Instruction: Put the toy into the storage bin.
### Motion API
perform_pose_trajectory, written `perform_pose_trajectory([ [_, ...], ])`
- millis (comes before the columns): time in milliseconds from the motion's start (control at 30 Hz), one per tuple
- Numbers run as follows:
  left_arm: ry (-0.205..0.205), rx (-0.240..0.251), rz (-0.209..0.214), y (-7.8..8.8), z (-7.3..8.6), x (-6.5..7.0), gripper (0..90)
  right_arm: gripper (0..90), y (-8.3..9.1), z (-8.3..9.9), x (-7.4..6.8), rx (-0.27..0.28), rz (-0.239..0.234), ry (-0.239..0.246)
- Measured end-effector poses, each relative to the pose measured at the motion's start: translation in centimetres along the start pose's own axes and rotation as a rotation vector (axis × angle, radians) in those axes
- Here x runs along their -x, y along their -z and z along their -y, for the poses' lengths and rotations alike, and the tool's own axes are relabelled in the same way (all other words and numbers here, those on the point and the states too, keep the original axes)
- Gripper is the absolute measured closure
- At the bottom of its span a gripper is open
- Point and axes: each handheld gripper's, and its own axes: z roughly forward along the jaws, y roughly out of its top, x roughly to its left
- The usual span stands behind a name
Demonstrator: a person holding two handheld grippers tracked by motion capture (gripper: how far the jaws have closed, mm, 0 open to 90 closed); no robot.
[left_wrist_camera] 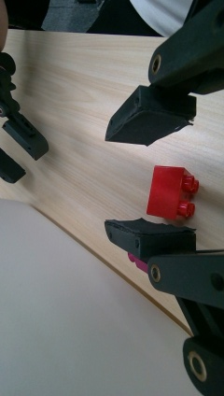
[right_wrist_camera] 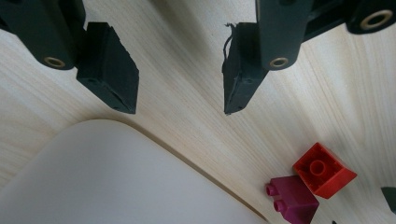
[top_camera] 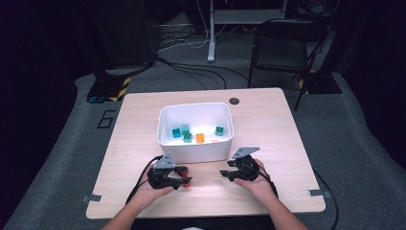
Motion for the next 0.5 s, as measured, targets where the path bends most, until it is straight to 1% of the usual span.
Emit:
perform_pose_trajectory([
  [67,0.002,0.001,0.005,-0.4,0.1,0.0,49.9,45.1,0.0,0.0,0.0,0.002,0.000,0.000],
  [167,-0.001,-0.019,0.011,-0.8,0.3,-0.1,49.9,45.1,0.1,0.1,0.0,0.003,0.001,-0.007],
  [200,-0.005,-0.015,0.007,-1.0,0.4,0.0,49.9,45.1,0.1,0.1,0.0,0.003,0.001,-0.008],
  [267,-0.012,-0.032,0.010,-1.1,0.5,0.0,49.9,45.1,0.1,0.1,0.0,0.003,0.001,-0.005],
  [300,-0.008,-0.037,0.011,-1.3,0.6,0.0,49.9,45.1,0.1,0.1,0.0,0.002,0.001,-0.005],
  [400,-0.013,-0.044,0.017,-1.5,0.7,0.0,49.7,45.1,0.1,0.1,0.0,0.001,0.001,0.001],
  [500,-0.020,-0.052,0.009,-1.8,0.9,0.1,49.7,45.1,0.1,0.1,0.0,0.001,0.000,-0.002],
])
